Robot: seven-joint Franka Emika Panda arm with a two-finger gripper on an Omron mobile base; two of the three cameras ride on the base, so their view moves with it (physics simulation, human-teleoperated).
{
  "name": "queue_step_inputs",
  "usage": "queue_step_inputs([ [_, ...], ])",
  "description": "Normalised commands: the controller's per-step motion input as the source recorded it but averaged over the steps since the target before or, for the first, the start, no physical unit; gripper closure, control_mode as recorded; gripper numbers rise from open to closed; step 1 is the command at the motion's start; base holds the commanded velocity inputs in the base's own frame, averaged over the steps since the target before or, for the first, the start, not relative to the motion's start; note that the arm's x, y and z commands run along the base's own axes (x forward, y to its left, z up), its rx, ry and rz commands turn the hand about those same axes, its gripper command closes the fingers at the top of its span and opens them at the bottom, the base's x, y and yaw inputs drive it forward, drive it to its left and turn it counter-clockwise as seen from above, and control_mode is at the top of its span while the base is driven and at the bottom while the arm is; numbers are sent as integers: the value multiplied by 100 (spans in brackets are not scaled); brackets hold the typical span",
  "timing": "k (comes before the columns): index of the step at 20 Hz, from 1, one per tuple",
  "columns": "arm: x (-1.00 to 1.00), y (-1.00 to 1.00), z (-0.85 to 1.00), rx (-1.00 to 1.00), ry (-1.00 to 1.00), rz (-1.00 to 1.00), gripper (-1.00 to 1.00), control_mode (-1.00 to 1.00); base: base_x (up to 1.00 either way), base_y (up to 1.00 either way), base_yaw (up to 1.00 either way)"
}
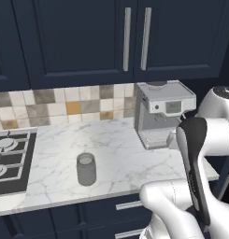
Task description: Pick the mug from the counter and place it inside the microwave. Then close the microwave.
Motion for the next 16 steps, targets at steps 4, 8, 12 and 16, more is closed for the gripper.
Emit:
queue_step_inputs([
  [4,3,-9,0,-4,0,0,100,-100,0,0,0],
  [8,0,0,0,0,0,0,100,-100,0,0,0],
  [12,0,0,0,0,0,0,100,-100,0,0,0],
  [16,0,0,0,0,0,0,100,100,0,0,0],
])
